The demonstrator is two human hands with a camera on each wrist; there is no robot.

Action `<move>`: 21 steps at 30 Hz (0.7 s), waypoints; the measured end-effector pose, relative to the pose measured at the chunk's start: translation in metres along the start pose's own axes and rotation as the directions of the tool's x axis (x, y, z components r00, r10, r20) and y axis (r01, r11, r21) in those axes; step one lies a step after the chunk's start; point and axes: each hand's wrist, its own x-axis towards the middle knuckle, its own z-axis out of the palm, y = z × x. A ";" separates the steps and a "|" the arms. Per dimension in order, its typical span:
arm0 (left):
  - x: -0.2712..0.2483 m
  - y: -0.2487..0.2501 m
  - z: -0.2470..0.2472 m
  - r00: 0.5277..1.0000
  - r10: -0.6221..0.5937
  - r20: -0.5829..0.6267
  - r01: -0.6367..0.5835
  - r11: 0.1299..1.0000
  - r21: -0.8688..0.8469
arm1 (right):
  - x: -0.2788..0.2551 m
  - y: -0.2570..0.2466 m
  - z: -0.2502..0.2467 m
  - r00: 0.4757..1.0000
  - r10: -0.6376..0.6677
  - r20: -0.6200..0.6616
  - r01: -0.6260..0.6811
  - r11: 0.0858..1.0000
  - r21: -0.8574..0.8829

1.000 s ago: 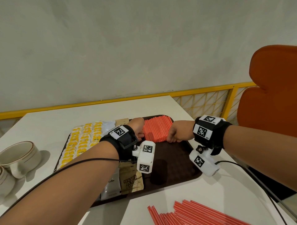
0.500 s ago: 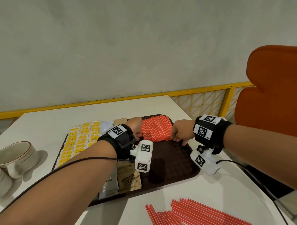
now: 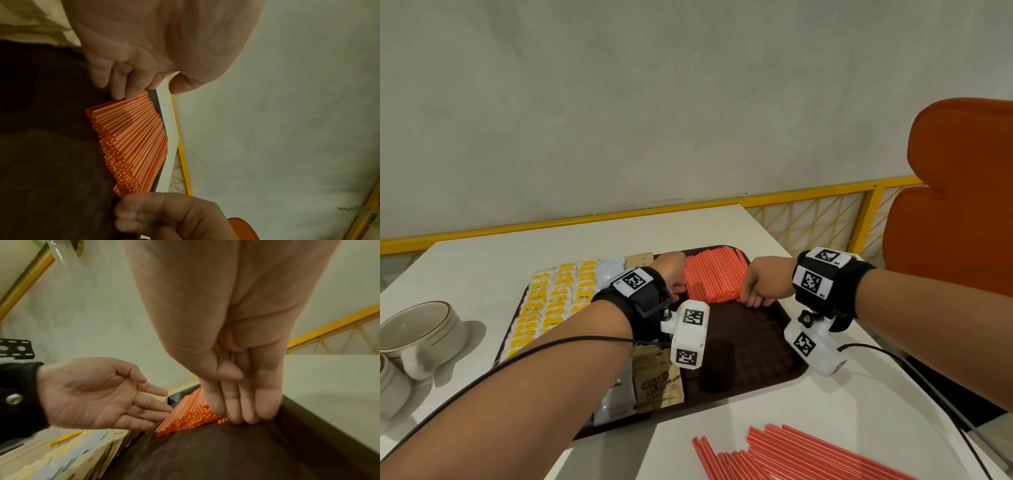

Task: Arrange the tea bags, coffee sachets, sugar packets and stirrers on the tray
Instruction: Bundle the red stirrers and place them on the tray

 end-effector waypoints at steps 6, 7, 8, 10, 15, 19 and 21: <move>0.001 0.000 -0.001 1.000 0.010 -0.002 -0.010 1.000 0.001 | 0.000 0.000 0.002 0.995 -0.101 0.015 0.102 0.995 -0.007; 0.000 0.000 -0.001 1.000 0.005 0.000 -0.005 1.000 -0.011 | 0.000 0.000 0.002 0.994 -0.106 0.033 0.105 0.994 0.012; 0.000 -0.001 -0.001 1.000 0.009 -0.002 -0.009 1.000 -0.021 | 0.000 0.000 0.003 0.993 -0.108 0.048 0.107 0.994 0.023; 0.001 -0.001 -0.001 1.000 0.013 -0.014 -0.013 1.000 -0.023 | 0.000 -0.001 0.004 0.992 -0.123 0.038 0.123 0.992 0.005; 0.004 0.000 -0.001 1.000 0.012 -0.014 -0.012 0.999 -0.033 | 0.004 -0.003 0.003 0.990 -0.144 -0.006 0.144 0.989 -0.017; 0.007 -0.001 -0.001 0.999 0.018 -0.036 -0.020 0.999 -0.035 | 0.006 -0.008 0.004 0.984 -0.163 0.066 0.155 0.982 0.112; 0.008 -0.001 0.000 0.999 0.018 -0.050 -0.020 0.999 -0.034 | 0.008 -0.011 0.011 0.980 -0.191 0.056 0.185 0.978 0.094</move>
